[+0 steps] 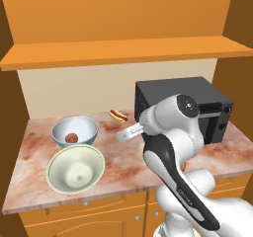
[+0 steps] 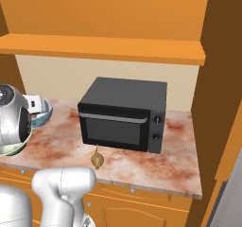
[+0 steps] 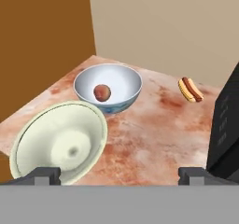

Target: Pick both bowls and place them on the counter. Then place the peach in one bowl and place the onion in the other bowl.

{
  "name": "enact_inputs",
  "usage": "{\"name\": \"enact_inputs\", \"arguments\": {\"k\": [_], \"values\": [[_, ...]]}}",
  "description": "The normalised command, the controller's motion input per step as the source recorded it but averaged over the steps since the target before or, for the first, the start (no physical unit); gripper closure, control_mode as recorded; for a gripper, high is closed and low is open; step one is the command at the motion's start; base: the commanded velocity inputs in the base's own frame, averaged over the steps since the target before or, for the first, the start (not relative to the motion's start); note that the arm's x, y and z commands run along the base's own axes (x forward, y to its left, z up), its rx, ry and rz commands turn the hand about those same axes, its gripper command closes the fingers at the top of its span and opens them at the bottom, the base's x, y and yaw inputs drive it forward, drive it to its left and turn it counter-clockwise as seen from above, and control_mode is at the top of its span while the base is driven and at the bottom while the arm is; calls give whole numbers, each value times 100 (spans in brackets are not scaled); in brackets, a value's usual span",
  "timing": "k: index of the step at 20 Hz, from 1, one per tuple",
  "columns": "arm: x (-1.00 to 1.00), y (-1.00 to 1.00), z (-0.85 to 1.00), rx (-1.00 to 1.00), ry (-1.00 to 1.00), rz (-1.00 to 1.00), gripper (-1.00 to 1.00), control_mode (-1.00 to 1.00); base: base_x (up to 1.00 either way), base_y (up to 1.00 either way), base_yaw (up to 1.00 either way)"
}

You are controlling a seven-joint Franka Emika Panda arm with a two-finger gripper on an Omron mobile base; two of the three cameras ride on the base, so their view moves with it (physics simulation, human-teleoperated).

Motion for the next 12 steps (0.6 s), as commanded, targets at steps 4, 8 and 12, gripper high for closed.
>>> {"name": "enact_inputs", "arguments": {"k": [4, 8, 12], "values": [[-45, -48, 47, 0, 16, -12, -100, -100, 0, 0, 0], [-43, -48, 35, -1, 23, -15, -100, -100, 0, 0, 0], [-49, -54, 9, -5, 12, -4, -100, -100, 0, 0, 0]]}}
